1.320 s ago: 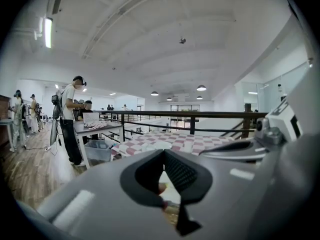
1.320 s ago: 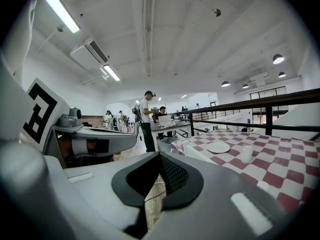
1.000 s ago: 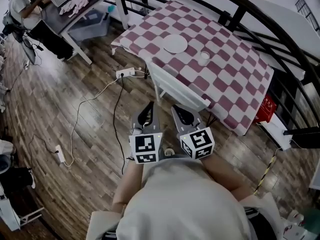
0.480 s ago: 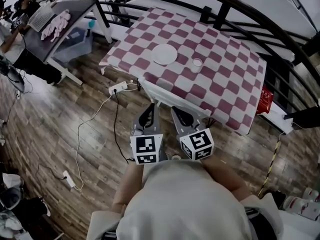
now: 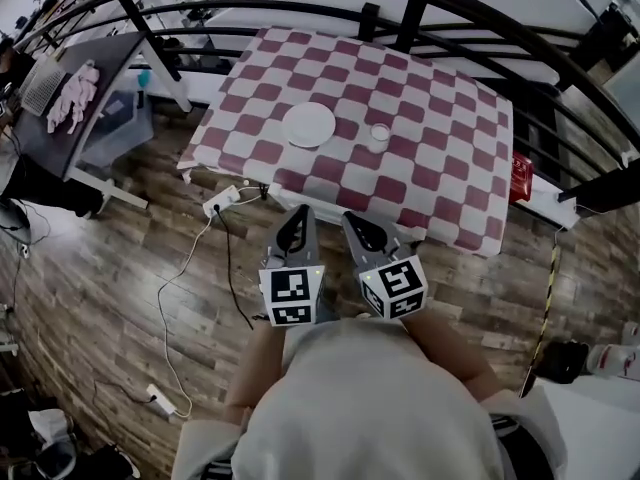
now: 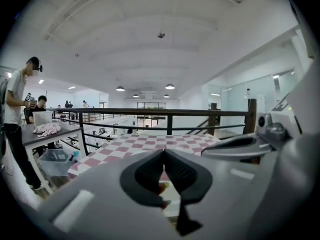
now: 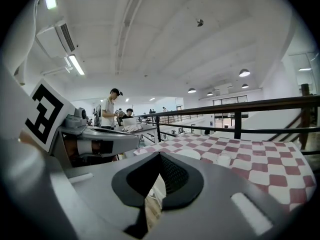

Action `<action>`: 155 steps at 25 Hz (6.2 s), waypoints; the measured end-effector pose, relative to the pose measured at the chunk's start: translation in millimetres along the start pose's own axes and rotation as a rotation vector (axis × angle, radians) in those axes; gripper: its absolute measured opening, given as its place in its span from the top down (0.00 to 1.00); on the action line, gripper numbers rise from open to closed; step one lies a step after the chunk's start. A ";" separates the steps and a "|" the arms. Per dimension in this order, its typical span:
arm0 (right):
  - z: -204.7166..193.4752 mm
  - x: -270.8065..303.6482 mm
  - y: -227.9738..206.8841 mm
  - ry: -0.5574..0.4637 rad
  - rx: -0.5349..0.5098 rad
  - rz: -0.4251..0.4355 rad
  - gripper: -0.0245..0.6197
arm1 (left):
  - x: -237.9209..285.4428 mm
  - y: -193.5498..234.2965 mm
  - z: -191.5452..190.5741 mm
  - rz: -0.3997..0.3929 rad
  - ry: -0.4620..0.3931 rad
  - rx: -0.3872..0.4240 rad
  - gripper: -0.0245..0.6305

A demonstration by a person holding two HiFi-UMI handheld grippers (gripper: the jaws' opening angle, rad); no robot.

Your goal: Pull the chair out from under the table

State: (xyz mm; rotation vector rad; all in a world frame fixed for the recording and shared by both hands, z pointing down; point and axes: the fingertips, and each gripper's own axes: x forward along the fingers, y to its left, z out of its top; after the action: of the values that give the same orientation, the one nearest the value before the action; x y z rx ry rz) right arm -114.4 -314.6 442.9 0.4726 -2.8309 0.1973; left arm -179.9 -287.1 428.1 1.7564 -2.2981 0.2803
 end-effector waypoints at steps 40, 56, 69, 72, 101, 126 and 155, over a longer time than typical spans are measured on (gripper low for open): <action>-55.3 27.2 -71.0 0.258 0.002 -0.282 0.89 | 91.0 -34.4 -60.2 -0.779 0.257 0.471 0.78; -91.9 33.6 -39.6 0.586 -0.306 0.095 0.78 | 77.6 -51.2 -109.4 -1.011 0.405 0.940 0.70; -132.5 45.6 -38.8 0.827 -0.552 0.264 0.77 | 83.6 -61.4 -147.7 -1.065 0.518 1.181 0.73; -143.9 50.7 -40.0 0.872 -0.581 0.291 0.78 | 89.1 -62.5 -153.3 -1.066 0.539 1.203 0.74; -167.9 69.0 -39.8 0.953 -0.616 0.352 0.84 | 97.1 -66.1 -183.0 -1.103 0.648 1.280 0.84; -172.0 69.9 -40.0 0.966 -0.629 0.337 0.85 | 96.9 -66.0 -183.4 -1.101 0.626 1.299 0.84; -181.8 48.2 -8.6 0.980 -0.614 0.339 0.85 | 58.9 -66.4 -195.0 -1.080 0.653 1.258 0.84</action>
State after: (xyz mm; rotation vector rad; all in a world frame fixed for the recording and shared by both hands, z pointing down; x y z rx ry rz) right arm -112.8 -305.2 630.9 -0.2108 -1.8314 -0.3010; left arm -117.0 -301.8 632.4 2.4442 -0.3884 1.8911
